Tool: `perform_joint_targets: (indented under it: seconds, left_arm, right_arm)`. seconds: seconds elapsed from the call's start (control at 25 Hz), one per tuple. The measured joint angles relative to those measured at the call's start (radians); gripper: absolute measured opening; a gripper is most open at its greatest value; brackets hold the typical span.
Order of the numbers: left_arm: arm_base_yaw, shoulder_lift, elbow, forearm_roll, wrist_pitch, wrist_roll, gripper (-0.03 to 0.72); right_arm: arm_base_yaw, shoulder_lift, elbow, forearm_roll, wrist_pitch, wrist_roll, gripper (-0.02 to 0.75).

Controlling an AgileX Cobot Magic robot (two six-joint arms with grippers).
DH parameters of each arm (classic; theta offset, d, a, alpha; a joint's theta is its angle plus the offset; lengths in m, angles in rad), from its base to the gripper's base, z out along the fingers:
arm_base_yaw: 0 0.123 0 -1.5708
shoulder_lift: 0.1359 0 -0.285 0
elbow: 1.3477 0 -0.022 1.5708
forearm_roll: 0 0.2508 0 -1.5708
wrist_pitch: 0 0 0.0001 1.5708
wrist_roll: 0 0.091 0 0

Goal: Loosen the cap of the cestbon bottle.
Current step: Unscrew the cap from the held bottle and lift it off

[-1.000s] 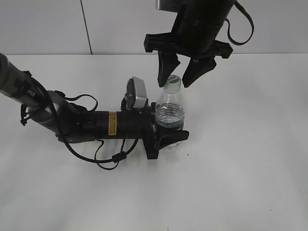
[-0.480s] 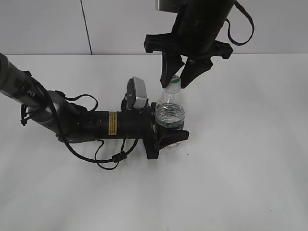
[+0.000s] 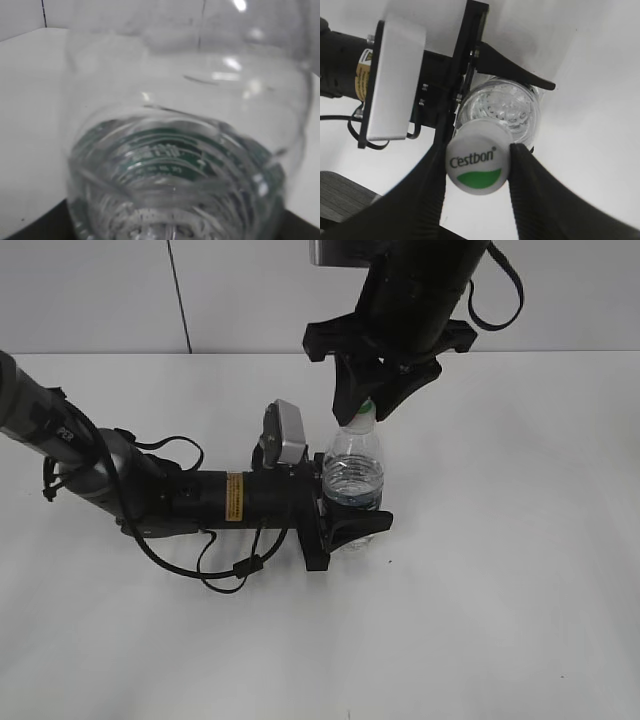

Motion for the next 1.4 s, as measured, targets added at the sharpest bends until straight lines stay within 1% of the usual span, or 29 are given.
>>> perform_joint_targets:
  seconds: [0.24,0.64,1.12,1.4]
  left_arm:
    - [0.000,0.000,0.000,0.000,0.001,0.002,0.402]
    - [0.000,0.000,0.000,0.001,0.002,0.003,0.402]
    - [0.000,0.000,0.000,0.002,0.000,0.007,0.402]
    - [0.000,0.000,0.000,0.011,-0.003,0.012,0.402]
  right_arm:
    - [0.000,0.000,0.000,-0.002,0.000,-0.282,0.296]
    - [0.000,-0.001,0.000,-0.004,-0.001,-0.669,0.296]
    - [0.000,-0.001,-0.001,-0.007,-0.002,-1.086,0.296]
    - [0.000,-0.002,-0.001,0.001,-0.002,-1.403,0.296]
